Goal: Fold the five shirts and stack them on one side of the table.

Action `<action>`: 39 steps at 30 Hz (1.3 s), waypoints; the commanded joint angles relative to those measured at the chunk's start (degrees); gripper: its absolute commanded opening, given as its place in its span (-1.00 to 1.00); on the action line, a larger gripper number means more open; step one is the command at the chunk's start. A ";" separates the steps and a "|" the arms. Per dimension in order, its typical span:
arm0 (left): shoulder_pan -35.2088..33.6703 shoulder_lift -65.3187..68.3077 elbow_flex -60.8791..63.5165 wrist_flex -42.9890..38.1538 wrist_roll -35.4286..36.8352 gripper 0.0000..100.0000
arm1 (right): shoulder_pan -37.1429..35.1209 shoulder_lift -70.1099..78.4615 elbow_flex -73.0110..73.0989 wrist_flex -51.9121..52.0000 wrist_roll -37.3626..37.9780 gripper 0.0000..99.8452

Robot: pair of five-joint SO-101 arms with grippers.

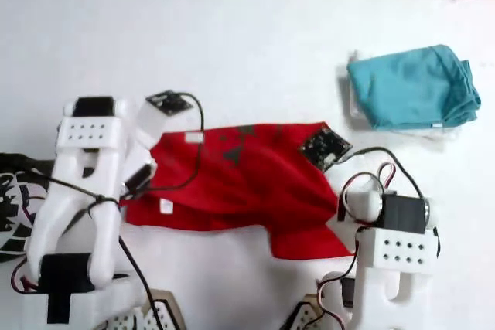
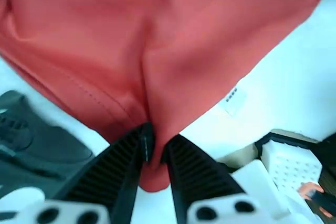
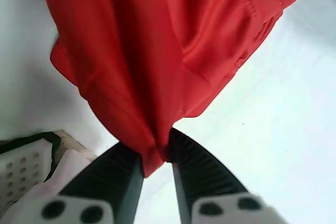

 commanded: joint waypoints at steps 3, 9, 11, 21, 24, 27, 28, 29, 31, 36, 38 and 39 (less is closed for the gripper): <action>-0.18 -1.93 6.64 -7.74 -0.70 -0.95 | 1.10 -1.10 5.45 -2.68 4.57 -0.96; -0.53 -1.93 7.78 -9.32 -0.70 -0.94 | 0.84 -1.01 11.34 -6.90 8.35 -0.91; -0.62 -2.11 6.90 -7.91 -0.70 -0.94 | 0.75 -1.45 11.25 -7.16 8.44 -0.77; -4.57 -1.93 -14.29 7.47 -5.54 -0.90 | 0.57 -1.45 3.52 -6.73 8.18 -0.51; -5.98 -2.02 -18.07 9.85 -8.18 -0.72 | 0.57 -1.45 0.53 -6.73 8.18 -0.53; -6.77 -1.85 -17.80 9.85 -8.44 -0.61 | 0.57 -1.45 -0.97 -6.73 8.18 -0.53; -6.77 -1.93 -17.19 9.85 -8.35 -0.60 | 0.57 -1.45 -0.97 -6.73 8.18 -0.53; -6.51 -1.93 -16.40 9.85 -8.35 -0.60 | 0.57 -1.27 -0.79 -6.73 8.18 -0.53; -6.42 -1.93 -14.73 9.14 -8.35 -0.61 | 0.57 -1.27 -0.09 -6.64 8.18 -0.53; -6.68 -1.93 -11.91 5.63 -8.26 -0.61 | 0.57 -1.45 1.23 -6.73 8.18 -0.53; -6.07 -1.85 -11.74 3.87 -8.18 -0.61 | 0.48 -1.45 0.62 -7.16 7.82 -0.53; -5.45 -1.85 -11.56 2.46 -7.47 -0.61 | 0.31 -1.45 -0.35 -7.78 6.15 -0.53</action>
